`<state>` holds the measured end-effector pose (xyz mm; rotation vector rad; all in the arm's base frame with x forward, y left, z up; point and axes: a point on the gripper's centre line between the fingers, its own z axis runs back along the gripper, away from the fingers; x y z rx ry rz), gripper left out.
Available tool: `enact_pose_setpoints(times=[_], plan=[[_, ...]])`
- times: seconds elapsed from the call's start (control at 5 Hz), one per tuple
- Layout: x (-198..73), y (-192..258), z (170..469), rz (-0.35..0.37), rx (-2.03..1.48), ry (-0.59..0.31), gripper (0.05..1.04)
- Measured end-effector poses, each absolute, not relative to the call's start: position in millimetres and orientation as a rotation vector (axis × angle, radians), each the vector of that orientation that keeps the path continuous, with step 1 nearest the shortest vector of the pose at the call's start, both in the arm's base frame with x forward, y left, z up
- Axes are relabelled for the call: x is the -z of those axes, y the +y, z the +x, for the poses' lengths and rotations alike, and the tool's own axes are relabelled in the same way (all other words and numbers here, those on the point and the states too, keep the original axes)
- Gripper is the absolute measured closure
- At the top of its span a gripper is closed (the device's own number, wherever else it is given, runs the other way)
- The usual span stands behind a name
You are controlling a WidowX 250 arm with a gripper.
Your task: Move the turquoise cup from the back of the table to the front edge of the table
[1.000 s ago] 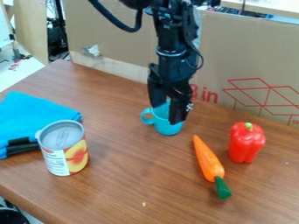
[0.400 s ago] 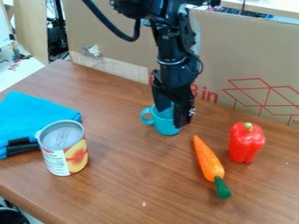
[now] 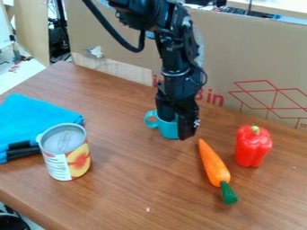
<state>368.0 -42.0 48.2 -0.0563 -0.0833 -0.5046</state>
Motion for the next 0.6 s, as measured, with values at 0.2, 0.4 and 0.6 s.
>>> enact_pose_setpoints(times=[0.2, 0.4, 0.6], plan=[[-38, -44, 367, -0.073, 0.507, -0.051, 0.14], [-43, -36, 370, -0.029, 0.49, -0.024, 0.429], [-51, -28, 369, 0.025, 0.47, 0.022, 0.721]])
